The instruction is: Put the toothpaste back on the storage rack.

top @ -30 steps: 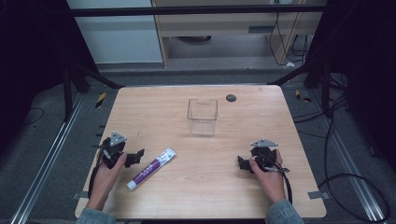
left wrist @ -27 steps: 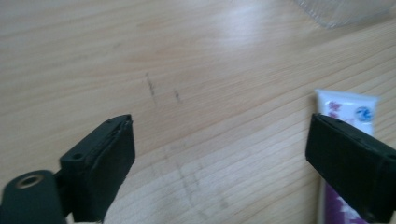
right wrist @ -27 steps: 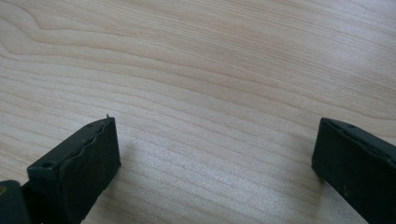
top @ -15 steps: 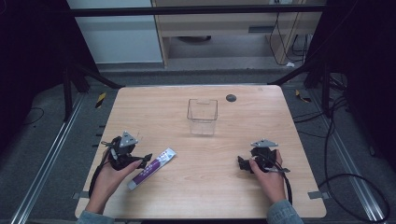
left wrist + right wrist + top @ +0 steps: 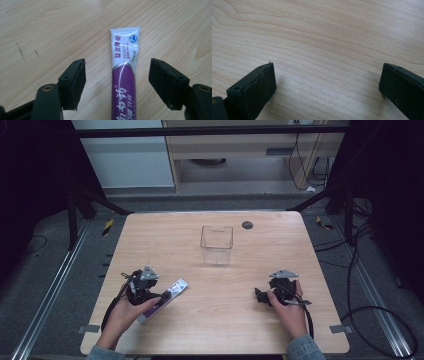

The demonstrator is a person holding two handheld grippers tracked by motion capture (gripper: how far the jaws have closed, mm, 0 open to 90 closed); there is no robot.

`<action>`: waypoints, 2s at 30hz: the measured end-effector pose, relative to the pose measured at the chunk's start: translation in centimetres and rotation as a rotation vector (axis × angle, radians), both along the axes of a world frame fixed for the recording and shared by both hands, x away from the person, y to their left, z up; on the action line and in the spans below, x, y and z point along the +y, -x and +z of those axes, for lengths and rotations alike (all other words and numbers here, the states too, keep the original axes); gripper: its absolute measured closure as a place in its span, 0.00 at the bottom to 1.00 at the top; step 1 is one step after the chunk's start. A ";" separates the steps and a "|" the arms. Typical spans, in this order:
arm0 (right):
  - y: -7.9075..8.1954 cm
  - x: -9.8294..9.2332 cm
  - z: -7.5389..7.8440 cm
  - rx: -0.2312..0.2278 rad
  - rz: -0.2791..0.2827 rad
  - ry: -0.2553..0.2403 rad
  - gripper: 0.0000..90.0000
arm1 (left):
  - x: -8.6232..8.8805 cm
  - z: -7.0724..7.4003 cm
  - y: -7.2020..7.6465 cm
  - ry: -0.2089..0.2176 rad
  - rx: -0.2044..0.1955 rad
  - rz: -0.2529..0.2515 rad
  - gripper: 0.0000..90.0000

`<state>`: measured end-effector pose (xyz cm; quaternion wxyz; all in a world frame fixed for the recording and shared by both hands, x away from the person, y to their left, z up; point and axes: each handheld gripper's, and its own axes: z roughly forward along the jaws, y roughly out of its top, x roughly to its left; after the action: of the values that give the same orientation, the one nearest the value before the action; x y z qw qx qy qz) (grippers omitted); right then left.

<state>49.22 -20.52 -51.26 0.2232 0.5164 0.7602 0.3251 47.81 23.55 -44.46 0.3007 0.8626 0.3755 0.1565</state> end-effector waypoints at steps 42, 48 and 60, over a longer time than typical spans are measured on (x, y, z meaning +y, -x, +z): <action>0.0 -0.2 0.0 -0.002 0.018 0.003 0.01 | -5.5 0.6 -4.0 -0.334 0.231 -0.084 0.42; 0.0 -0.2 0.0 -0.002 0.019 0.003 0.01 | -5.2 -0.1 -4.2 -0.338 0.263 -0.079 0.44; 0.0 -0.3 0.0 -0.002 0.023 0.004 0.01 | -5.6 -1.1 -4.5 -0.356 0.293 -0.080 0.50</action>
<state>49.25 -20.78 -51.27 0.2213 0.5066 0.7666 0.3267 52.27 17.93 -45.53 0.0922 0.9298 0.3471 0.0810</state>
